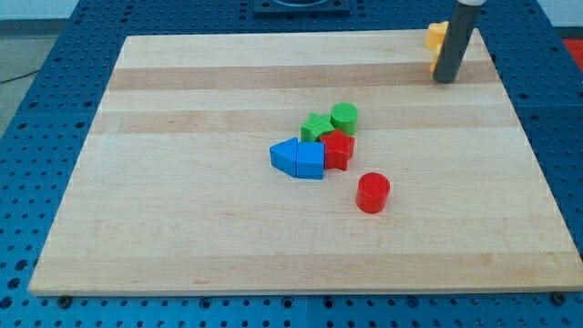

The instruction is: Separate the green star and red star

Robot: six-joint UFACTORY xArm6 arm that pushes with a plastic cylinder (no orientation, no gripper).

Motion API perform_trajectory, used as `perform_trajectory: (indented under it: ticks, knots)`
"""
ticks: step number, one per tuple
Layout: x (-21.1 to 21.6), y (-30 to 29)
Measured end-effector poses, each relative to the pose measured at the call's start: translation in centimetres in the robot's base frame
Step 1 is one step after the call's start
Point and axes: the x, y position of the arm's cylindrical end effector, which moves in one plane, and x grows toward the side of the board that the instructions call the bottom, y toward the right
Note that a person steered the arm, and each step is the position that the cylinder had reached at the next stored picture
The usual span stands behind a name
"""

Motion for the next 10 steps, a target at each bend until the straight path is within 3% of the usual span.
perform_trajectory:
  ticks: [4,5,7,8,10]
  knots:
    - [-2.3,0.0]
    - [-1.0,0.1]
    - [11.9,-0.5]
    - [13.8,-4.0]
    - [12.6,-13.4]
